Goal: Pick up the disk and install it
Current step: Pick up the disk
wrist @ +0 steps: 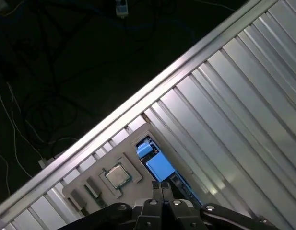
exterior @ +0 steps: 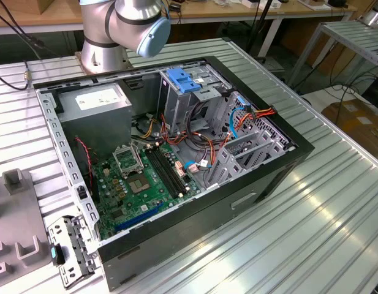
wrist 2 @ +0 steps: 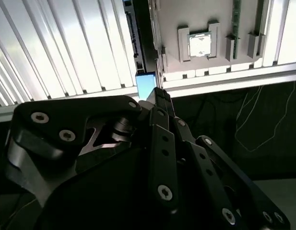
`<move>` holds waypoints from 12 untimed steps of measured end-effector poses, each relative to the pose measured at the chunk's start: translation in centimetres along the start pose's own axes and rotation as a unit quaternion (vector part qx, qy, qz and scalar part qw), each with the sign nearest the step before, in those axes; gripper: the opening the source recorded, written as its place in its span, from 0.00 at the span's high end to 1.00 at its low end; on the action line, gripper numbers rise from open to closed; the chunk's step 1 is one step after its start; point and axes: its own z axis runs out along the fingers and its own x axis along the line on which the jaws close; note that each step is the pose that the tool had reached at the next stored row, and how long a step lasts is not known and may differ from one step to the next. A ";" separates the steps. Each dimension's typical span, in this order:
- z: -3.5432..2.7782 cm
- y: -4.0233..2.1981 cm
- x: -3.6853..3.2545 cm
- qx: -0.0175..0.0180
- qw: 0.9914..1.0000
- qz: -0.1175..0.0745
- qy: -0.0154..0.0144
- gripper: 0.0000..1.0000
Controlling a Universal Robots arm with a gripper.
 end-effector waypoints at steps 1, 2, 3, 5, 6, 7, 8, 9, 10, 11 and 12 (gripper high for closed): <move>0.01 0.00 0.00 0.000 1.000 -0.009 0.000 0.89; 0.06 0.00 0.00 0.000 0.999 -0.038 0.001 0.89; 0.08 -0.01 0.00 -0.001 0.999 -0.054 0.002 0.89; 0.17 -0.01 0.00 -0.001 0.997 -0.079 0.003 0.89; 0.23 -0.01 0.00 -0.001 0.996 -0.089 0.003 0.89; 0.32 -0.01 0.00 -0.001 0.995 -0.101 0.003 0.89; 0.39 -0.01 0.00 -0.001 0.994 -0.109 0.003 0.89; 0.45 -0.01 0.00 -0.001 0.993 -0.118 0.003 0.89; 0.55 -0.02 0.00 -0.001 0.991 -0.132 0.004 0.89; 0.65 -0.02 0.01 -0.001 0.989 -0.145 0.004 0.89; 0.70 -0.02 0.01 -0.001 0.988 -0.155 0.004 0.89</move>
